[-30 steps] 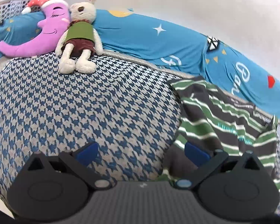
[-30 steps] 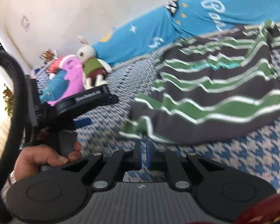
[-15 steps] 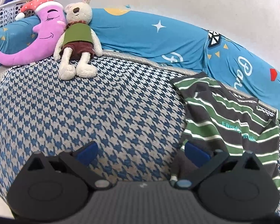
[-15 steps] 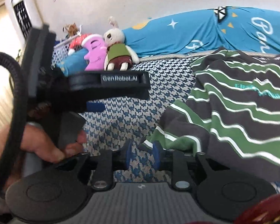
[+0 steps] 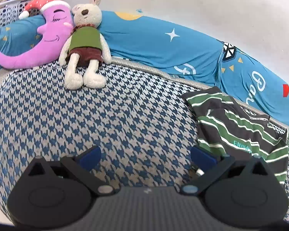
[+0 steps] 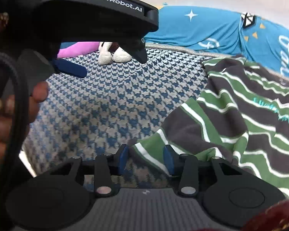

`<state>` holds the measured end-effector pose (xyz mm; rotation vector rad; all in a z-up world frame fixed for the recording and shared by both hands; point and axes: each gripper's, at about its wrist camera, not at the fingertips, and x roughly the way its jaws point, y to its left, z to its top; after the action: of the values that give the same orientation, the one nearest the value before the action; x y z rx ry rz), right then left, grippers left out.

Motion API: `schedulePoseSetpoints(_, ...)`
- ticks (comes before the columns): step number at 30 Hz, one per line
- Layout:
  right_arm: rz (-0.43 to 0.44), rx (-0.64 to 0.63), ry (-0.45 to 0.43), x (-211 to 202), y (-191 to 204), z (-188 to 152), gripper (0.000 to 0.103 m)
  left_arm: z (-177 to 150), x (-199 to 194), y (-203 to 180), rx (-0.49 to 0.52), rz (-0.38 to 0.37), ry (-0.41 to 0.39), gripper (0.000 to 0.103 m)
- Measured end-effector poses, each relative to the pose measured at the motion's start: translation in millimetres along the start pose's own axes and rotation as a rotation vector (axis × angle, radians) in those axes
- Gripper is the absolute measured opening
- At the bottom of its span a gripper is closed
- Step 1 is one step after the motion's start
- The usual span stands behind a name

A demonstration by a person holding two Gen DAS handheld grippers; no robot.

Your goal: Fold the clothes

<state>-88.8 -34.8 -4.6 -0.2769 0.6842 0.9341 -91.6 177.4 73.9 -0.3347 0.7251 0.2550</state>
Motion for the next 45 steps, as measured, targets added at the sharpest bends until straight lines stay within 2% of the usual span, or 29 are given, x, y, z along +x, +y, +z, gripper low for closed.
schedulePoseSetpoints(3,-0.013,0.013,-0.013,-1.2,-1.0,-0.1,0.017,-0.4,-1.1,1.6,0.002,0.002,-0.006,0.103)
schedulePoseSetpoints(4,0.017,0.028,-0.02,-4.1,-1.5,0.9,0.012,-0.5,-1.5,2.0,0.003,0.003,-0.009,0.103)
schedulePoseSetpoints(9,0.175,0.095,-0.052,-19.4,-3.1,6.1,0.011,4.8,-16.9,8.8,0.006,0.041,-0.098,0.103)
schedulePoseSetpoints(11,0.275,0.058,-0.079,-30.3,7.2,10.3,0.011,6.9,-23.9,11.8,0.01,0.075,-0.142,0.103)
schedulePoseSetpoints(13,0.292,0.019,-0.092,-34.9,16.9,11.8,0.013,8.4,-28.1,14.2,0.018,0.112,-0.176,0.103)
schedulePoseSetpoints(15,0.326,0.025,-0.064,-32.2,17.0,10.7,0.013,9.1,-29.4,16.1,0.023,0.133,-0.184,0.103)
schedulePoseSetpoints(17,0.366,0.048,-0.037,-31.2,14.6,9.7,0.013,7.9,-28.2,14.5,0.03,0.134,-0.177,0.103)
schedulePoseSetpoints(19,0.367,0.056,-0.039,-35.1,12.3,9.7,0.013,6.4,-26.6,12.1,0.037,0.13,-0.166,0.103)
schedulePoseSetpoints(24,0.286,0.074,-0.047,-45.8,-2.6,8.9,0.014,1.8,-21.5,-0.2,0.073,0.107,-0.133,0.103)
schedulePoseSetpoints(28,0.198,0.098,-0.037,-52.7,-19.1,4.1,0.014,-6.1,-15.2,-13.3,0.091,0.042,-0.08,0.103)
schedulePoseSetpoints(33,0.112,0.149,-0.025,-63.4,-35.2,-1.2,0.019,-14.3,-7.9,-30.5,0.12,-0.011,-0.028,0.103)
schedulePoseSetpoints(45,-0.088,0.312,-0.044,-107.8,-91.3,-26.2,0.021,-37.0,-0.6,-75.2,0.237,-0.119,0.029,0.103)
